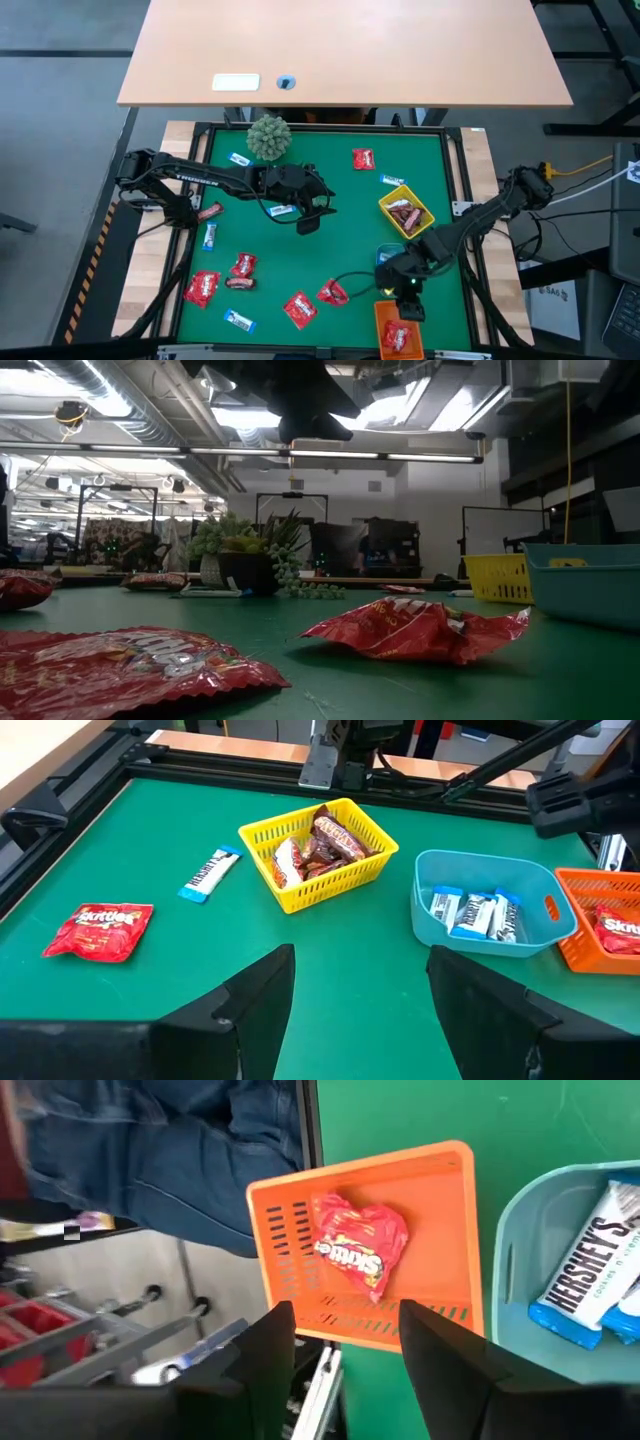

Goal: Sort candy
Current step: Put the red candy into the orange bin

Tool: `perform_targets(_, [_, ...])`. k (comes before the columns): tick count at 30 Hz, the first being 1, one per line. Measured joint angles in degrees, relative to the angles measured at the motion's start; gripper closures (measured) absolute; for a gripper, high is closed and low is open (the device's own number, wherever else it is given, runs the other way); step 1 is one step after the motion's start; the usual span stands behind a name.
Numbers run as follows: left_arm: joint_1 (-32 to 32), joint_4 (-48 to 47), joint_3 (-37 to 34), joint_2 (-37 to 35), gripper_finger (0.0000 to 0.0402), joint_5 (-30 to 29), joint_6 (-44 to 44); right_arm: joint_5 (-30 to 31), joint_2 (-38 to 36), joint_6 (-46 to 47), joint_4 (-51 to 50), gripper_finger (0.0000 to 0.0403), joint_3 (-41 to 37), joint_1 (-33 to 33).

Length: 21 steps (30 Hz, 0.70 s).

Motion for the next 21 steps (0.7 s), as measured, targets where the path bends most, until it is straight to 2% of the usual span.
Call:
perform_targets(6, [0.00,-0.01,0.00,0.00,0.0178,-0.01,0.02,-2.29,-2.39,-4.74,-1.32,0.0224,0.00,-6.47])
perform_targets(10, [0.00,0.01,0.00,0.00,0.0178,0.01,0.02,-0.18,-4.92,-11.03,-4.25,0.0223,0.00,-12.33])
perform_targets(15, [0.00,-0.01,0.00,0.00,0.0178,0.00,0.02,11.25,-7.19,-20.38,-7.56,0.0223,0.02,-21.17])
perform_targets(21, [0.02,0.01,0.00,0.00,0.0178,-0.01,0.02,31.90,-6.69,-26.82,-5.13,0.0223,0.02,-31.43])
